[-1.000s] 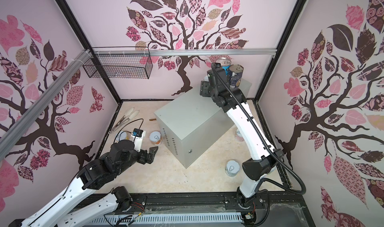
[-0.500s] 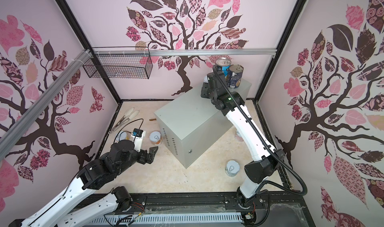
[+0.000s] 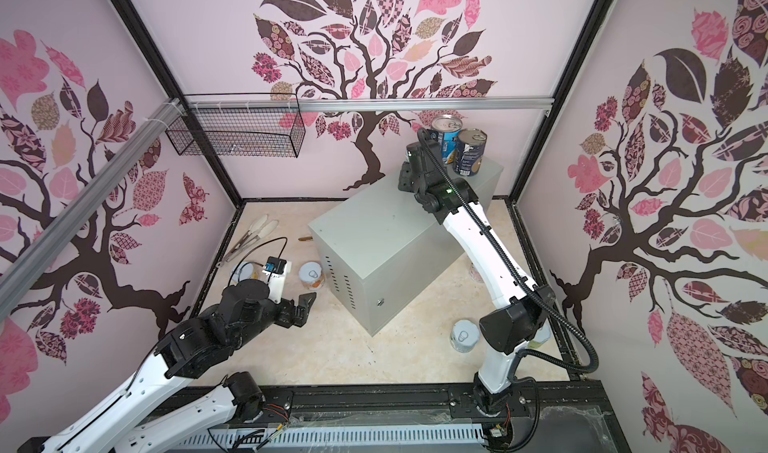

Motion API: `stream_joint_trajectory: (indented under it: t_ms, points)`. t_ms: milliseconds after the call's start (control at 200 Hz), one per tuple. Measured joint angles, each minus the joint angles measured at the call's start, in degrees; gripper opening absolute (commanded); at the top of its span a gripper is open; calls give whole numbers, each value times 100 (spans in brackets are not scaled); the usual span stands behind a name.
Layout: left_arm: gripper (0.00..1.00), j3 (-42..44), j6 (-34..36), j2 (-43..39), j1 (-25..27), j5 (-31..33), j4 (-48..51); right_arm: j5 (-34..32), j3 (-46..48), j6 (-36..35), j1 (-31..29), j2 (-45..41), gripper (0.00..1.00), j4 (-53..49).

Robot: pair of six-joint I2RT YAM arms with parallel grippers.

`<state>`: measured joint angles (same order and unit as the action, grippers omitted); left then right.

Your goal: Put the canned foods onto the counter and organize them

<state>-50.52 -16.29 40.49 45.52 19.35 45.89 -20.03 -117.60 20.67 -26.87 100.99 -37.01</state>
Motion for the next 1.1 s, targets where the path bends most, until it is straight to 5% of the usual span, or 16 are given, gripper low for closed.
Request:
stream_joint_trajectory:
  t_ms: [415, 690, 1100]
  points:
    - [98, 0, -55, 144, -26, 385, 9, 527, 96, -66, 0, -238, 84, 68]
    - [98, -66, -319, 542, -151, 448, 223, 835, 817, -280, -4, -1711, 100, -15]
    - [98, -1051, -479, 1447, -2153, -1320, 476, 914, 4129, -48, -2, -4977, 100, 348]
